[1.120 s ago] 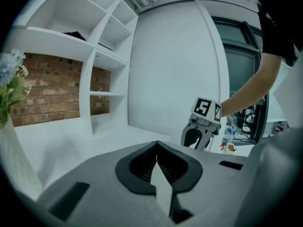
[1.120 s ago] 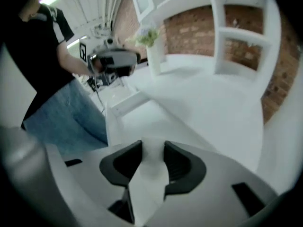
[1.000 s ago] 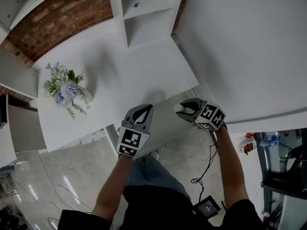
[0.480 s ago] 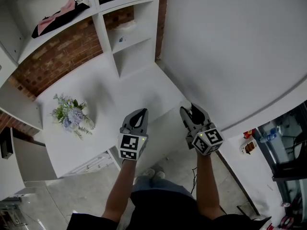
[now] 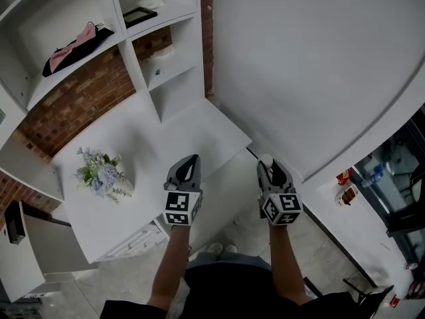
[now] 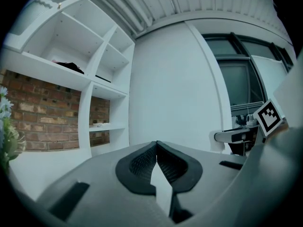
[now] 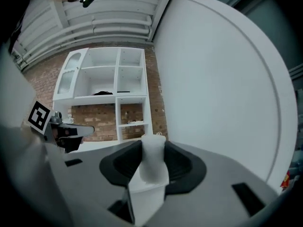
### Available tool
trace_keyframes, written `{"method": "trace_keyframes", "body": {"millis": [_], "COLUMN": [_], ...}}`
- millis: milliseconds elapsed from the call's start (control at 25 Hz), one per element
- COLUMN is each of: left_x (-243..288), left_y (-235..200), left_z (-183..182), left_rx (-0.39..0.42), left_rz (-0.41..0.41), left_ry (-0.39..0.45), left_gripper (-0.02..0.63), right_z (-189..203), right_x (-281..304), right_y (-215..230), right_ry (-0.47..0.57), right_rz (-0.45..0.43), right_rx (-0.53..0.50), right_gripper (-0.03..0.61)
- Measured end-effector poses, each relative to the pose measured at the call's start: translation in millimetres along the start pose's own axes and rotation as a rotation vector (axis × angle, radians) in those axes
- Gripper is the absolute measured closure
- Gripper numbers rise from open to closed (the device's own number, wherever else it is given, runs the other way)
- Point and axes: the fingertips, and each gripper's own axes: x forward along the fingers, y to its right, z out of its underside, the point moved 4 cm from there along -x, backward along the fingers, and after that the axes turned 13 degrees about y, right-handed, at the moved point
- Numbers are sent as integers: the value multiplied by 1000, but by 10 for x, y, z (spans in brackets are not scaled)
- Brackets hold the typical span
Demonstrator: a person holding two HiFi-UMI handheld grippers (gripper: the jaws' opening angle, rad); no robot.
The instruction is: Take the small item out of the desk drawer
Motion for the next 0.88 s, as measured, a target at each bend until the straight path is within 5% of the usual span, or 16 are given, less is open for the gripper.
{"method": "trace_keyframes", "body": {"millis": [320, 880], "left_x": [-46, -99], "left_y": [96, 235], "left_z": [57, 35], "left_rx": [-24, -12], "left_rz": [25, 50], "left_ry": [-14, -22], "left_gripper": [604, 604], "right_z": [-80, -140], "right_x": [-129, -266], "right_y": [-27, -48], "right_ry": [-8, 0], "right_rz": [38, 51], "right_rx": [-77, -67], "right_gripper": [433, 433]}}
